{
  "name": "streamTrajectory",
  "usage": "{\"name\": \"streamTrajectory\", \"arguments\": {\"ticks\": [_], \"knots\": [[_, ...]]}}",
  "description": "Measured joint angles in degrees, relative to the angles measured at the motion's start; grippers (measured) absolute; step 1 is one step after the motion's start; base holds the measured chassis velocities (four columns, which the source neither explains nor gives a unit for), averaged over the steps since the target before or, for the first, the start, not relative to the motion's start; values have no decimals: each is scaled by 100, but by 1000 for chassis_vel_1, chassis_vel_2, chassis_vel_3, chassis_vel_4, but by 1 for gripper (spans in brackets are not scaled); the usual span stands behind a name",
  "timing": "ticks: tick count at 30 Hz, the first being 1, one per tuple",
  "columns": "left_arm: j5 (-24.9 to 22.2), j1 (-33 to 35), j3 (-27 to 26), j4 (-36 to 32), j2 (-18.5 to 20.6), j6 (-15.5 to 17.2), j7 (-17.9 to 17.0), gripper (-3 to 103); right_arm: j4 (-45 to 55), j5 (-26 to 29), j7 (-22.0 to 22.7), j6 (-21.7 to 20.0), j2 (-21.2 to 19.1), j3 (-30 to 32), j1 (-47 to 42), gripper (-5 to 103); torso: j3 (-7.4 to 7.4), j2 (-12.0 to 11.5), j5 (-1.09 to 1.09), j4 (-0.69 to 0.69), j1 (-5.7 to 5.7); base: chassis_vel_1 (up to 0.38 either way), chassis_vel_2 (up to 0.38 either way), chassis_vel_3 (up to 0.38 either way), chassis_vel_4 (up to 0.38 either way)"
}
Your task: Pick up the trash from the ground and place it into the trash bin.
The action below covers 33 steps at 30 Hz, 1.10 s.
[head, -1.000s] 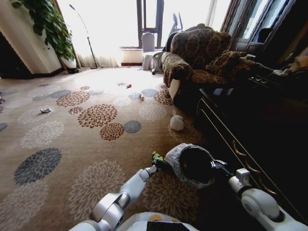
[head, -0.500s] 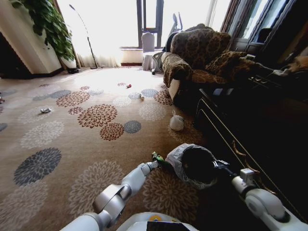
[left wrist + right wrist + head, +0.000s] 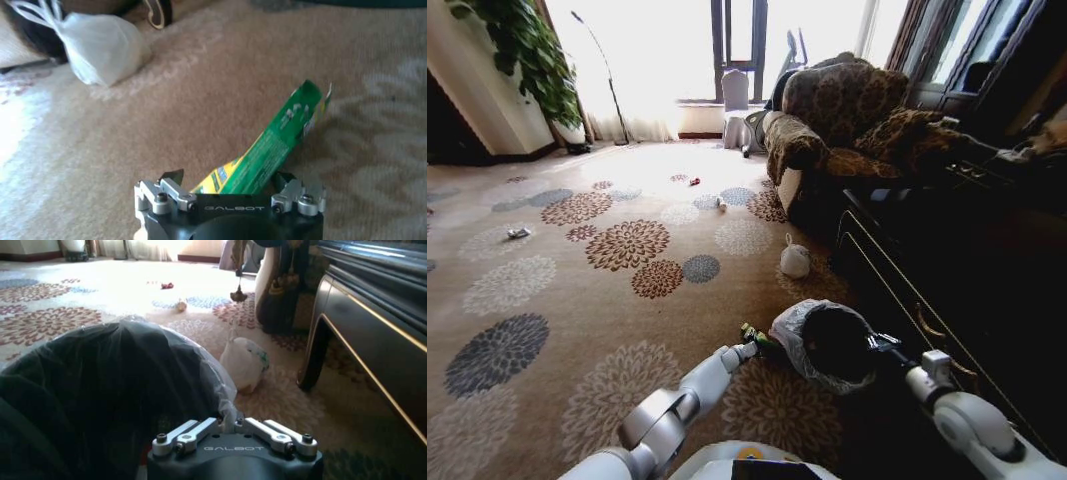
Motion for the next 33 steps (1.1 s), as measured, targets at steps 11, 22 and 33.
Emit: {"name": "streamTrajectory", "arguments": {"ticks": [11,22,33], "knots": [[191,331,-244,-9,-6,37,-49,64,-21,-42,58,-44,175,-169,75,2,-6,2,-1,-4,-6,-41,28,39,-24],[189,527,-347,-433,329,-3,74,37,174,-13,206,-95,184,-152,88,2,0,0,-9,-11,-2,0,0,0,0],[-554,637,-691,-1169,1340,-181,366,8,-123,-9,277,-95,329,-852,1142,2,0,-2,4,4,-1,0,0,0,0]]}}
